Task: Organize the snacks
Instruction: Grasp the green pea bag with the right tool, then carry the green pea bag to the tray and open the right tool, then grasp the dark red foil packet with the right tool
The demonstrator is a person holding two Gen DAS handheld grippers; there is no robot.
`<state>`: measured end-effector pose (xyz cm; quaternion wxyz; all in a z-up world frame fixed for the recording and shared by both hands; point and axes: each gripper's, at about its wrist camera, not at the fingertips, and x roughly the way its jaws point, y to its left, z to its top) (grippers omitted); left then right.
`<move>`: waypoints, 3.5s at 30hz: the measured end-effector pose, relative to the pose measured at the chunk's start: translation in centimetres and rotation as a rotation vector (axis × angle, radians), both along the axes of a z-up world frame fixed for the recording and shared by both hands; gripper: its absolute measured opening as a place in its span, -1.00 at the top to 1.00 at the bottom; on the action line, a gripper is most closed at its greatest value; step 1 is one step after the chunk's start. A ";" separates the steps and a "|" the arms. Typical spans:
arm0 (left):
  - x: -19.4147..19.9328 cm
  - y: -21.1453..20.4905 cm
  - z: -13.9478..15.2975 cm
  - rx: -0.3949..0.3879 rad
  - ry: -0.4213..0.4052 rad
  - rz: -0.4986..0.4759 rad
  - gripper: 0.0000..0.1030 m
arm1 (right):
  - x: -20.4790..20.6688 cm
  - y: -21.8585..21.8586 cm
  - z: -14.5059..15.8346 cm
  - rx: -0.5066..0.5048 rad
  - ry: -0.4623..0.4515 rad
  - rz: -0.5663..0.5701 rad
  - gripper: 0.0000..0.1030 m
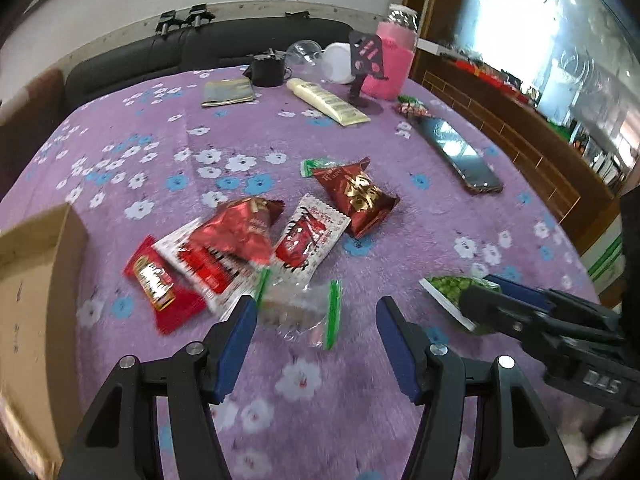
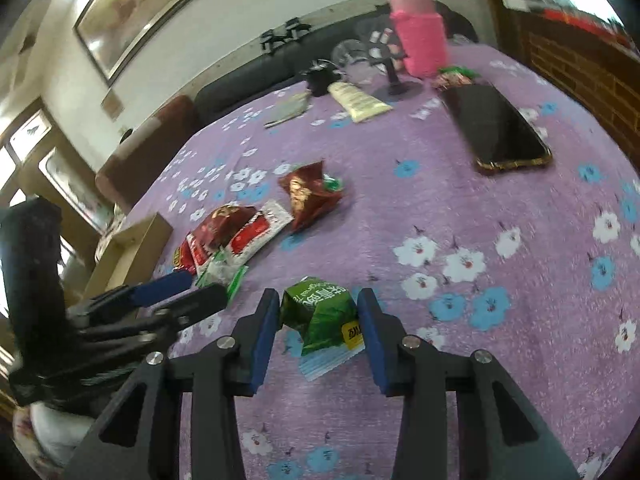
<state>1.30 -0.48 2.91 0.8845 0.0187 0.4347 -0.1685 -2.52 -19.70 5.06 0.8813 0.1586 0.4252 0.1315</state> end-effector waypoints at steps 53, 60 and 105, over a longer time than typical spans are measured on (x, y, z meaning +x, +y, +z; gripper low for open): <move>-6.6 32.3 2.1 -0.195 0.014 0.526 0.68 | 2.4 32.6 3.4 -0.134 0.047 0.484 0.22; -6.6 33.0 2.2 -0.223 0.003 0.524 0.61 | 3.2 34.7 1.5 -0.153 0.090 0.480 0.19; -15.6 22.5 6.8 -0.437 -0.062 0.298 -0.39 | 9.9 16.9 -0.5 -0.331 0.139 0.168 0.18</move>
